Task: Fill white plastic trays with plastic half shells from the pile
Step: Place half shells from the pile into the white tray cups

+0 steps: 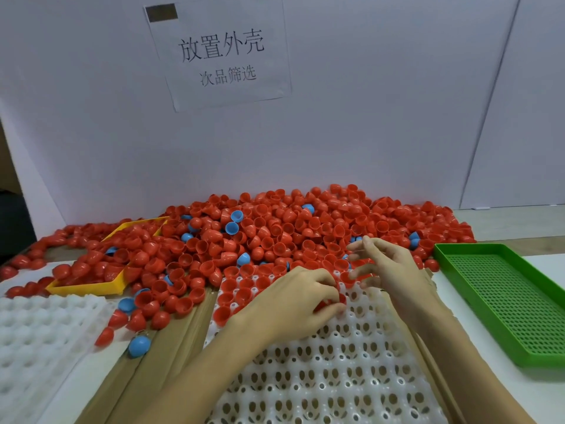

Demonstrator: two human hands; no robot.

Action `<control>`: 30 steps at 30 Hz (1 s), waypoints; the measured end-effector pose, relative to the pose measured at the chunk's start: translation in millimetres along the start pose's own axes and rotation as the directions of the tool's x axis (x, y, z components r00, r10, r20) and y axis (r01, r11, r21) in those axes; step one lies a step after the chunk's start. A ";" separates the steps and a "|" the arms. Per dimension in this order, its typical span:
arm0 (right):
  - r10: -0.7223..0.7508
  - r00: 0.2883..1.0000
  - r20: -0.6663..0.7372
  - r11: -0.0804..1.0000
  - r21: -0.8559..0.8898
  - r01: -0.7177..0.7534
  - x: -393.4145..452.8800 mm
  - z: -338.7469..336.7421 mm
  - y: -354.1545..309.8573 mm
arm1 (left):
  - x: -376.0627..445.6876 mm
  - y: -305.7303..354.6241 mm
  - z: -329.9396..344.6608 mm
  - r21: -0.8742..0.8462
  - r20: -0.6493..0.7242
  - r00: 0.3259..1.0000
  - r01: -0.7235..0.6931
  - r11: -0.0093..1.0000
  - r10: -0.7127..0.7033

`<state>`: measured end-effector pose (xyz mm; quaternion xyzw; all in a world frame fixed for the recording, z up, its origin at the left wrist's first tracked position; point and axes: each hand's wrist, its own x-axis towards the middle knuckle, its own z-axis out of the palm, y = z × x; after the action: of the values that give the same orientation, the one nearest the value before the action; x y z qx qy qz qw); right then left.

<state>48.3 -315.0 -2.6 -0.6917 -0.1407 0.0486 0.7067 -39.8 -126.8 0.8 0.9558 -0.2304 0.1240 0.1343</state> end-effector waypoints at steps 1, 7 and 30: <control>0.002 1.000 0.001 1.000 -0.003 -0.002 0.1 0.6 0.5 | -0.4 -0.6 -1.9 -0.013 0.020 1.000 0.010 1.000 -0.010; -0.008 1.000 0.013 1.000 -0.011 0.009 0.0 -0.2 3.8 | 1.1 4.2 3.6 0.031 0.053 0.998 -0.028 0.999 0.027; -0.008 1.000 0.000 1.000 0.016 0.008 3.7 -3.6 2.4 | -148.6 -70.6 -57.4 0.470 0.152 0.410 0.770 0.431 -0.899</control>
<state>53.1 -317.4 -4.5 -0.6854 -0.1430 0.0470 0.7124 -144.7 12.2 -4.1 0.9500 0.2892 -0.1139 -0.0300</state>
